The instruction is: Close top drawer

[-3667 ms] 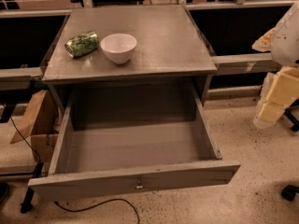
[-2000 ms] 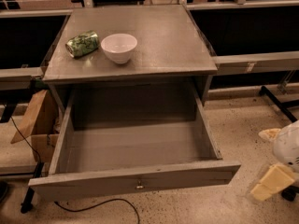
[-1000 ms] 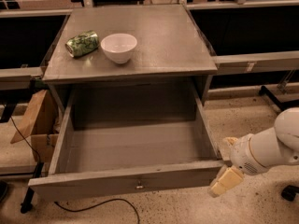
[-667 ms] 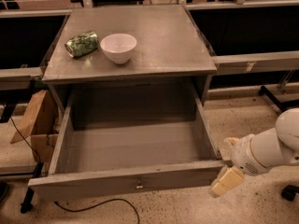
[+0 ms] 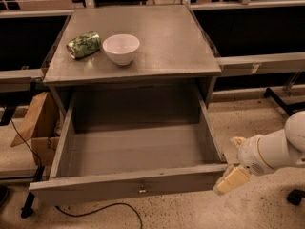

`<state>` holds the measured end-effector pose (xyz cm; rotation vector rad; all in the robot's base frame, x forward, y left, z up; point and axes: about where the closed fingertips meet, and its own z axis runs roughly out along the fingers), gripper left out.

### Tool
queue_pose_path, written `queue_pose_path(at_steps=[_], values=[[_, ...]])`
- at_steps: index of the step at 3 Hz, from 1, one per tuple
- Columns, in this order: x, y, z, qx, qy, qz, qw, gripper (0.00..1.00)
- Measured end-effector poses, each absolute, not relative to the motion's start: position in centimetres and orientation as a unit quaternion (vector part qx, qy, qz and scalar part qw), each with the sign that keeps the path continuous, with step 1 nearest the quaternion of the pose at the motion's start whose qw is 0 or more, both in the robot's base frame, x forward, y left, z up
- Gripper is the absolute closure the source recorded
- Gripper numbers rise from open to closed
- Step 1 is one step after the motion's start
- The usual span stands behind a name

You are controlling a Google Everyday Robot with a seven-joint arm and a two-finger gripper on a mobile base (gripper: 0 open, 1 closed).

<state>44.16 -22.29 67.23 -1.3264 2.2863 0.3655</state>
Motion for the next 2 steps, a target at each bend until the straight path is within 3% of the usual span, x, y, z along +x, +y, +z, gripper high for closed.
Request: queue_pose_path(at_steps=[1, 2], values=[[46.7, -23.8, 67.2, -0.465, 0.835, 0.12, 0.269, 0.01], [48.2, -24.1, 67.4, -0.462, 0.831, 0.111, 0.29, 0.23]])
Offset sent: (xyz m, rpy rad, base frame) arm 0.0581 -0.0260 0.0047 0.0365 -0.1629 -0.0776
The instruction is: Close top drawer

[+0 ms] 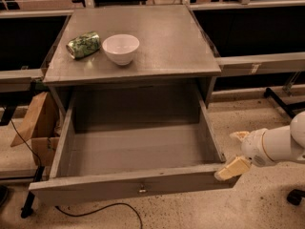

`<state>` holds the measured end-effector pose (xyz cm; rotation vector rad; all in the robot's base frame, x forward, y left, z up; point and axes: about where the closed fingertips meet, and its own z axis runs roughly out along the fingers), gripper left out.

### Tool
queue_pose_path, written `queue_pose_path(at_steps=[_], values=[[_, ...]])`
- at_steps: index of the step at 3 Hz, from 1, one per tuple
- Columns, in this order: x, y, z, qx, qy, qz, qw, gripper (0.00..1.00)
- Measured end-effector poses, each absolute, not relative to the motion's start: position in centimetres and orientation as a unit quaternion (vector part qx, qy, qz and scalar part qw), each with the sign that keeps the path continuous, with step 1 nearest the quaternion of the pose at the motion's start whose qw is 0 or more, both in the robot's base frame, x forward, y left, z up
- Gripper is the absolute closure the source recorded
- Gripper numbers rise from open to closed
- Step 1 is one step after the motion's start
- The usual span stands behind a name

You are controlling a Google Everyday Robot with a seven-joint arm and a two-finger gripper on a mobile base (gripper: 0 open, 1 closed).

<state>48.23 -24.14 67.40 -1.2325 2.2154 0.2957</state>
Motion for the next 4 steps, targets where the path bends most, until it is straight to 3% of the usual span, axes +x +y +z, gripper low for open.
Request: queue_pose_path(at_steps=[2, 3, 4], values=[[49.6, -23.4, 67.6, -0.473, 0.822, 0.103, 0.301, 0.68], [51.5, -23.1, 68.5, -0.476, 0.817, 0.089, 0.312, 0.98], [52.8, -22.9, 69.3, -0.475, 0.816, 0.08, 0.32, 1.0]])
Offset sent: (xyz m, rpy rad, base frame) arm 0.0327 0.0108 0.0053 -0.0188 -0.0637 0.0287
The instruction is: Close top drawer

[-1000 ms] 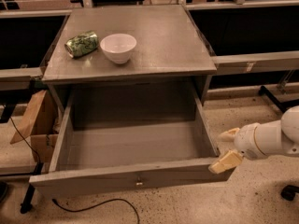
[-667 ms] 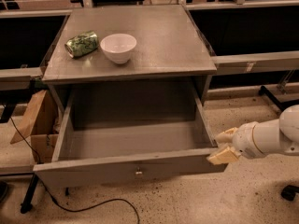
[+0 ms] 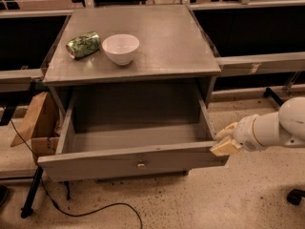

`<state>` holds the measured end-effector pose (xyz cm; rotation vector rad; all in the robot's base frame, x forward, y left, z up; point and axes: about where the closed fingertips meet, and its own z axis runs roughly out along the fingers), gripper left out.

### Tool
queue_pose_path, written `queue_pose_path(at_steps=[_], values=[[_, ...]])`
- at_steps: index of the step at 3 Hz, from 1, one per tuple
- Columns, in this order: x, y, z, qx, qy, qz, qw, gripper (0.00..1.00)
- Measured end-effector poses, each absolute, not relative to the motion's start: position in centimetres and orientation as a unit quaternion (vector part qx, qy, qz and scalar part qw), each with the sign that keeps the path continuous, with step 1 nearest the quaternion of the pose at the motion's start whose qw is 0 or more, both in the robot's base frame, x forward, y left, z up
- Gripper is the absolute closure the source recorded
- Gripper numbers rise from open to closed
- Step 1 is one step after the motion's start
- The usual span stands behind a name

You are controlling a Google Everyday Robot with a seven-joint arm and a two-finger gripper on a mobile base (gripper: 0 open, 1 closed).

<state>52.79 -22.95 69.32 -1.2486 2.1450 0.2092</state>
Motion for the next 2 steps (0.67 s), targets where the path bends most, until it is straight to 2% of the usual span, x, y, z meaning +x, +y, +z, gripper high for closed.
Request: queue_pose_path(at_steps=[1, 2], values=[[54.0, -22.47, 69.82, -0.478, 0.814, 0.075, 0.322, 0.83], [54.72, -22.04, 69.99, -0.482, 0.812, 0.074, 0.321, 0.58]])
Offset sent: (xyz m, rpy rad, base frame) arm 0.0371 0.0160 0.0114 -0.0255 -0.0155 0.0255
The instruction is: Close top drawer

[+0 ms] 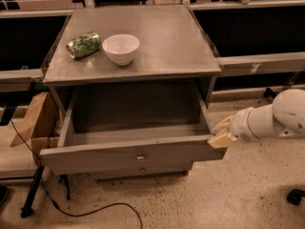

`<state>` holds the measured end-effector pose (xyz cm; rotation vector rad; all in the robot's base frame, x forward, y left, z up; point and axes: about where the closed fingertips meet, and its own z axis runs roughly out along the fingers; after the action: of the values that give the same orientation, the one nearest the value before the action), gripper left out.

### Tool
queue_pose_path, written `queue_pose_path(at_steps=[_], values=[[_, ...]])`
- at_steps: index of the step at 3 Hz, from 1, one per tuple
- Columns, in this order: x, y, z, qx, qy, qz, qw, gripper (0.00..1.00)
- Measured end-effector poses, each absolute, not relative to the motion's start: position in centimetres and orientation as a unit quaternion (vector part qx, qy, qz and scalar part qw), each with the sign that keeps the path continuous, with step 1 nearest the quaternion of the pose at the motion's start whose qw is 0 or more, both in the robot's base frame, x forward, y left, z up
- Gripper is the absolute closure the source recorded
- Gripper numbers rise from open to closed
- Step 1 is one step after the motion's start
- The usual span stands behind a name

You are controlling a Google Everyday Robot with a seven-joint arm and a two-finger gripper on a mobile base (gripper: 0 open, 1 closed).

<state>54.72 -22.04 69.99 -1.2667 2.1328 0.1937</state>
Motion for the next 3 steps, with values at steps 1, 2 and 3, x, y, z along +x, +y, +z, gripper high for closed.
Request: queue_pose_path(at_steps=[1, 2, 3], values=[[55.0, -21.8, 70.0, -0.485, 0.811, 0.074, 0.319, 0.36], [56.4, -21.1, 69.9, -0.493, 0.808, 0.076, 0.313, 0.12], [57.9, -20.5, 70.1, -0.5, 0.805, 0.075, 0.31, 0.0]])
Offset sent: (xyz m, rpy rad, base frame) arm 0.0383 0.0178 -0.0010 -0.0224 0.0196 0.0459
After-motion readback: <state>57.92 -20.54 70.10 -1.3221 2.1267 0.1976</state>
